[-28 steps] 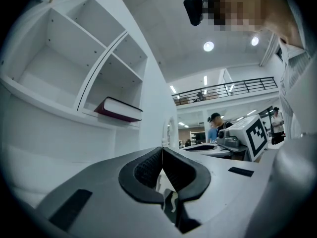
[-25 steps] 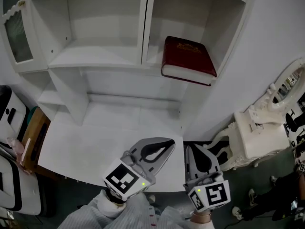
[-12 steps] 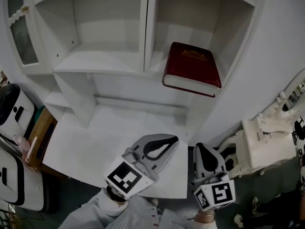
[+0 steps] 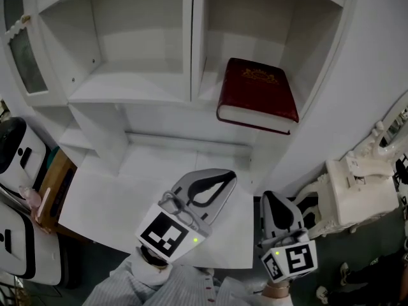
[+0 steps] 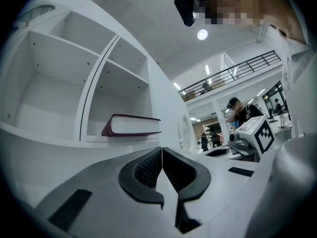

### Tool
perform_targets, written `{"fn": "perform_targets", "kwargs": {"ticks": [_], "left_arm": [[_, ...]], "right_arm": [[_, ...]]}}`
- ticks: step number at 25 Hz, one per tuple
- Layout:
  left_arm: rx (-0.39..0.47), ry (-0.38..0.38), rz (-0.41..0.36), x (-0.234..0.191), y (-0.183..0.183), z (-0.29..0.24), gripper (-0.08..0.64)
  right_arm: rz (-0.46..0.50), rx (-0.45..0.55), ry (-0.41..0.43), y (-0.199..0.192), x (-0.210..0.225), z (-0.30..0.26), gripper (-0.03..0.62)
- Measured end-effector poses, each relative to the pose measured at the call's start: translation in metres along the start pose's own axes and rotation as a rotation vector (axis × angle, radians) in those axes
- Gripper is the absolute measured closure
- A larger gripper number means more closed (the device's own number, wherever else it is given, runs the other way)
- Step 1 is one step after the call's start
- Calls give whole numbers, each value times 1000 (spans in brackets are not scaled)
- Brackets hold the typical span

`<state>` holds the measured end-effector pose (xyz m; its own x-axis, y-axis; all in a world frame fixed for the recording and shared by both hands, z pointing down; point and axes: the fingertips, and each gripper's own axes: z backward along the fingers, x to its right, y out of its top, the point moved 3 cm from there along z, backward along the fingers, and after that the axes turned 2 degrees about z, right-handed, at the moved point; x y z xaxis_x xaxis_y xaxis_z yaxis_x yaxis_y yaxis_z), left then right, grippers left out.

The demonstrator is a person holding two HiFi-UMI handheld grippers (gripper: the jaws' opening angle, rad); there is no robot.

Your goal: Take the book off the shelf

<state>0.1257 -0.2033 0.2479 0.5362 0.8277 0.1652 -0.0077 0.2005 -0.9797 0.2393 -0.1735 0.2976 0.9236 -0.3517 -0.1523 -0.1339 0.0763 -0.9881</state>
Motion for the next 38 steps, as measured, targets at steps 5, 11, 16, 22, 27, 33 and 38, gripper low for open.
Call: {"fn": "perform_targets", "kwargs": {"ticks": [5,11,16,22,27,33,38], "left_arm": [[-22,45,-60,-15,4,-3,549],[-52,58,-148,-28,7,-8,548],[-63,78,-225,-40,14,-11,523],[-82,103,-321,-49,22,-17,443],[-66,146,-383,-60,30,-18,390],[-70,175,-444,-76,35,-21,319],[-82,179,-515,-84,36,-30,270]], "right_arm": [[12,5,-2,3,1,-5,575],[23,-3,-1,2,0,-11,575],[29,-4,1,2,0,-17,575],[32,1,4,4,0,-24,575],[27,6,-6,4,4,-28,575],[17,11,-15,1,7,-31,575],[12,16,-21,0,11,-33,575]]}}
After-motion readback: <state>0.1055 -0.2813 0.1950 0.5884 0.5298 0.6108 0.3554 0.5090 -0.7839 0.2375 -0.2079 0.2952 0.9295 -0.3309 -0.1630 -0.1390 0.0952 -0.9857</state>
